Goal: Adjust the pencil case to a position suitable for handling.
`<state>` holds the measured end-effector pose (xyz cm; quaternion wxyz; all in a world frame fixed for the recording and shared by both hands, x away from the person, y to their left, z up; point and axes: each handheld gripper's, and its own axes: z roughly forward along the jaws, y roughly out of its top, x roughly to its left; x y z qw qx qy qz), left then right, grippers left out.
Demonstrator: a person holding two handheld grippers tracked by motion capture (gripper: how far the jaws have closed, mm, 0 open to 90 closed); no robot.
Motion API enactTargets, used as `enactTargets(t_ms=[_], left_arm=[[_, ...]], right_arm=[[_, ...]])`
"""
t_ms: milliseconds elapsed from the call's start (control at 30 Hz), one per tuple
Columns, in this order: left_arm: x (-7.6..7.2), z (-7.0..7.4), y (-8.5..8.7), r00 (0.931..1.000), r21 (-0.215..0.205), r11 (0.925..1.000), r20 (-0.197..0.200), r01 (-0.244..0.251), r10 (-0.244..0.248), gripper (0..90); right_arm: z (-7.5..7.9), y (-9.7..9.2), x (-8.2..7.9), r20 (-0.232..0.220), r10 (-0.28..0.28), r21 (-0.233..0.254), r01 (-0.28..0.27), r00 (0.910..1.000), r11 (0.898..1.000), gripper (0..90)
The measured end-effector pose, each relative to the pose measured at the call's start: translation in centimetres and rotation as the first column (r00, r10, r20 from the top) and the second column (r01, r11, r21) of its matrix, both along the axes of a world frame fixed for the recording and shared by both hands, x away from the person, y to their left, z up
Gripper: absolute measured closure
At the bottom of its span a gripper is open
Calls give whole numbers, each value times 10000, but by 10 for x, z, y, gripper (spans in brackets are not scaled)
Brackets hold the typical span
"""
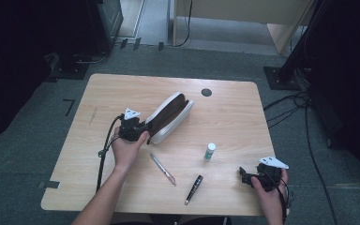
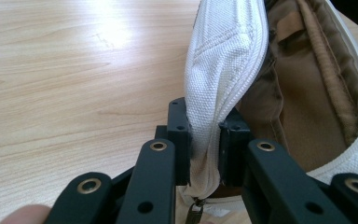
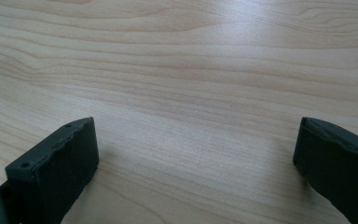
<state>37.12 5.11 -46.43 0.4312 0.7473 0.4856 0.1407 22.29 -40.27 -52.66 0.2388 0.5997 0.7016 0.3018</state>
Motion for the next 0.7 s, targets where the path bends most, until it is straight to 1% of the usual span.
enactTargets(t_ms=[167,267,400,433,533,600,700], left_arm=[[1,1,-2,9999,-163,9998,12,103,-103,802],[0,0,-6,10000,-260,9996,3,85,-85,800],[-2,1,-12,10000,-340,9994,57,-61,63,798],[-2,1,-13,9998,-381,9991,68,-163,165,798],[-3,0,-17,9992,-563,9977,-53,-390,388,801],[-5,-1,-23,9990,-650,9970,-132,-424,417,801],[-11,-2,-34,9995,-660,9973,-85,-312,307,799]], right_arm=[[0,0,0,1,0,1,0,10000,10000,0],[0,0,0,-2,-2,2,2,10000,10000,0],[0,0,0,0,-1,-1,1,10000,10000,0],[0,0,0,0,-2,1,2,10000,10000,0],[0,0,0,0,-1,2,1,10000,10000,0],[0,0,0,-1,1,0,-1,10000,10000,0],[0,0,0,-1,-1,2,1,10000,10000,0]])
